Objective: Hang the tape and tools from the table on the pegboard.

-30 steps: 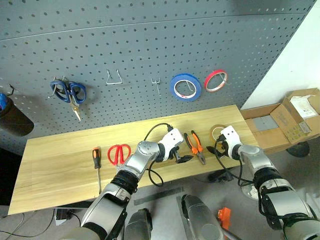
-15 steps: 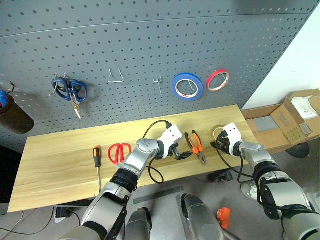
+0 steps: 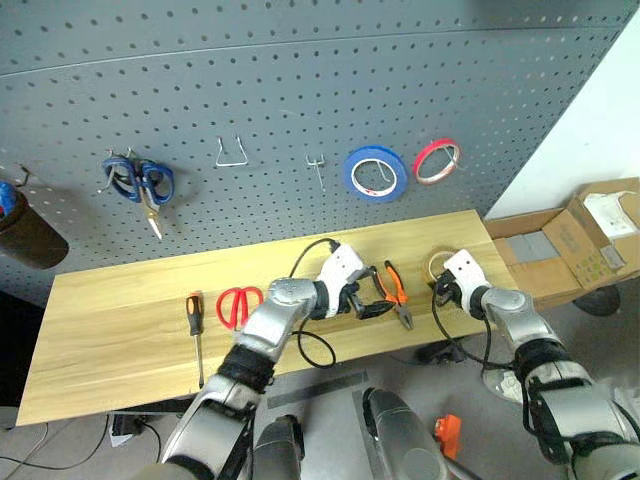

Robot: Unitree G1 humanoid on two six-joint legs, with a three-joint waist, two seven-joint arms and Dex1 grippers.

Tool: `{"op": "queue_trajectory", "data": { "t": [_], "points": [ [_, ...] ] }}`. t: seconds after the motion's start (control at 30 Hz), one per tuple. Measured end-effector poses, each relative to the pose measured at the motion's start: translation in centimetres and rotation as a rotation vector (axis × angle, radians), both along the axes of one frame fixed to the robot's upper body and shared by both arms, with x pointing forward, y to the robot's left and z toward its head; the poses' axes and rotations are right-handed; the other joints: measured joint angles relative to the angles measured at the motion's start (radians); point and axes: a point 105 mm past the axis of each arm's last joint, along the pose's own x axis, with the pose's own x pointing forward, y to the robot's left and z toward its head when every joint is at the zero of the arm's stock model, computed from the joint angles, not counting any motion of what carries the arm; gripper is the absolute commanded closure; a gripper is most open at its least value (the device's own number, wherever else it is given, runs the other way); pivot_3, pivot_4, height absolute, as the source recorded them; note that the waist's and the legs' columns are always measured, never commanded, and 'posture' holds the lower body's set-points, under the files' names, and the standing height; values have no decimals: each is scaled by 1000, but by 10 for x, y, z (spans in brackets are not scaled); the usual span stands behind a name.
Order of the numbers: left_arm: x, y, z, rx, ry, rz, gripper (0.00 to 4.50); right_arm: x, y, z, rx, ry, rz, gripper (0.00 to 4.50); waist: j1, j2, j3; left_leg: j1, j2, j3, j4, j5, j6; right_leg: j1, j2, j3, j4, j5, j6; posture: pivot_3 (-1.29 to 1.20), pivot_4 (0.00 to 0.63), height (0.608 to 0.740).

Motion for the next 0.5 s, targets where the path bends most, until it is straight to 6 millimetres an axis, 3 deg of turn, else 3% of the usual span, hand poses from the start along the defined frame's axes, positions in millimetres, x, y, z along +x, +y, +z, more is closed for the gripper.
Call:
{"op": "queue_trajectory", "data": {
  "t": [0.1, 0.17, 0.23, 0.33, 0.5],
  "points": [
    [-17, 46, -3, -11, 77, 137, 0, -23, 30, 10, 15, -88, 58, 4387, 0, 5, -17, -5, 1, -1, 1, 0, -2, -5, 0, 0, 2, 0, 0, -141, 108, 740],
    [-28, 58, 1, -40, 97, 213, 0, -34, 59, 20, 52, -135, 96, 4387, 6, 6, -33, -5, 0, -1, 2, 0, 0, -5, 0, 0, 2, 0, 0, -119, 81, 740],
    [-38, 58, 9, -81, 96, 260, 0, -41, 86, 33, 71, -191, 147, 4387, 17, 5, -54, -5, -3, -1, 3, 0, 0, -1, -1, 0, -3, 1, 3, -97, 61, 740],
    [-51, 65, 13, -118, 98, 374, 0, -44, 109, 55, 68, -292, 194, 4387, 38, -3, -91, 0, -5, -1, 6, 1, 2, 6, -1, -1, -6, 2, 7, -56, 34, 740],
    [-52, 75, 27, -205, 61, 555, 0, -23, 144, 65, 54, -388, 227, 4387, 46, -16, -131, 20, -3, -3, 5, 3, 6, 26, 1, -3, -8, 3, 0, 31, 0, 740]
  ]
}}
